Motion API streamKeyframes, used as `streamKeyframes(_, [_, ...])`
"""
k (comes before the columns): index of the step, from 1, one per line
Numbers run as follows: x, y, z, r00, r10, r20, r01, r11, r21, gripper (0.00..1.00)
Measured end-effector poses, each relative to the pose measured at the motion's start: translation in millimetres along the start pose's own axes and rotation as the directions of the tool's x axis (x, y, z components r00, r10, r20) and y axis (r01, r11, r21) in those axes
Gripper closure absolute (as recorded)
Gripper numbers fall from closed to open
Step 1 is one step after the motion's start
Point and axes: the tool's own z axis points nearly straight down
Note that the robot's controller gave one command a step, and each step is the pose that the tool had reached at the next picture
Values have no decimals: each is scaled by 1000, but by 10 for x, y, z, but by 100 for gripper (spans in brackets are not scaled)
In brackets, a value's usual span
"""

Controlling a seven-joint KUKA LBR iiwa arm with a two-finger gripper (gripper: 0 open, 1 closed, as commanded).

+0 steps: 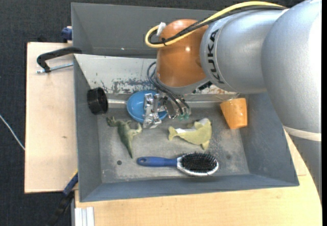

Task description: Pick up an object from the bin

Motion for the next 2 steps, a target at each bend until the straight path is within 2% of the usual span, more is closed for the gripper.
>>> streamKeyframes(1, [16,17,-10,1000,-1,3,1,1000,1,100])
streamKeyframes(2, [-3,25,-644,1000,0,27,0,1000,3,100])
